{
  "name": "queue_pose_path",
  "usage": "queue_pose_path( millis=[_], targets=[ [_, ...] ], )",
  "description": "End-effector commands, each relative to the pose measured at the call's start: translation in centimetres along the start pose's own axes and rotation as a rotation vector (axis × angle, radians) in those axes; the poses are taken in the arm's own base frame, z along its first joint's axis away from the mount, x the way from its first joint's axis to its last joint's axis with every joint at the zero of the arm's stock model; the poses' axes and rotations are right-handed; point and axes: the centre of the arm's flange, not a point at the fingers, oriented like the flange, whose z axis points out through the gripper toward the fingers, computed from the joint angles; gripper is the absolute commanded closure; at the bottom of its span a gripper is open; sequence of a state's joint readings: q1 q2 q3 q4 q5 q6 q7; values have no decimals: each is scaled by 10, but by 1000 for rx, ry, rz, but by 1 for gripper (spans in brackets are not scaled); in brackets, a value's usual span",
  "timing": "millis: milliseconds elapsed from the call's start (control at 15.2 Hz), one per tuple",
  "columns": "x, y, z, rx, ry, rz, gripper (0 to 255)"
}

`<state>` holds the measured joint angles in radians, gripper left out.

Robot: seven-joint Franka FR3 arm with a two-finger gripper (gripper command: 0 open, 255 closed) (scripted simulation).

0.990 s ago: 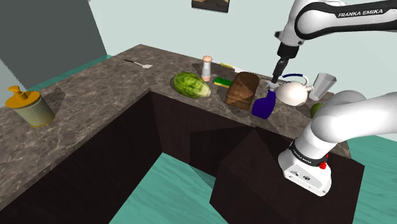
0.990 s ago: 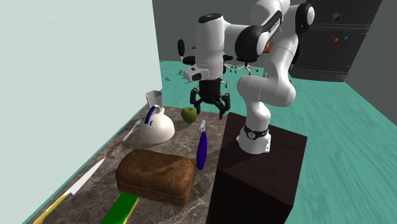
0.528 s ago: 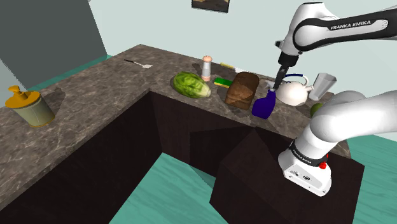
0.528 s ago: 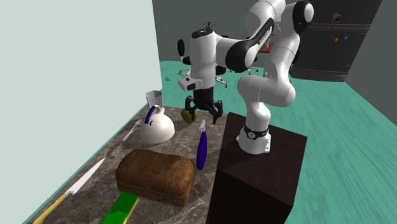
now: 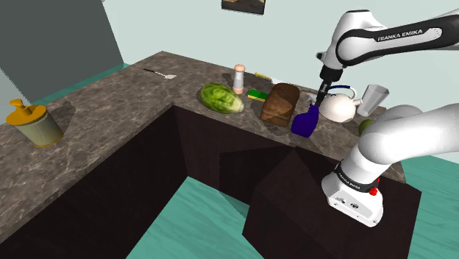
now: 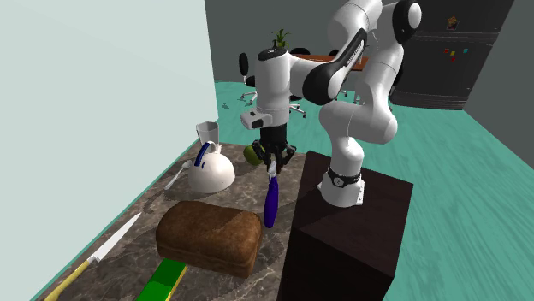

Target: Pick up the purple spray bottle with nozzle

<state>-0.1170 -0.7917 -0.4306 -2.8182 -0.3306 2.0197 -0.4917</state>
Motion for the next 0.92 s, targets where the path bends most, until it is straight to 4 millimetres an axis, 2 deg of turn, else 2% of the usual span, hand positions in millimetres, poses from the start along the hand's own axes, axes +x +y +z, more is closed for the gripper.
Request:
queue_pose_path(
  millis=[0, 330, 858],
  targets=[
    [0, 0, 1, 1, -1, 0, 255],
    [0, 0, 1, 1, -1, 0, 255],
    [-1, -1, -42, 1, -1, 0, 255]
  ],
)
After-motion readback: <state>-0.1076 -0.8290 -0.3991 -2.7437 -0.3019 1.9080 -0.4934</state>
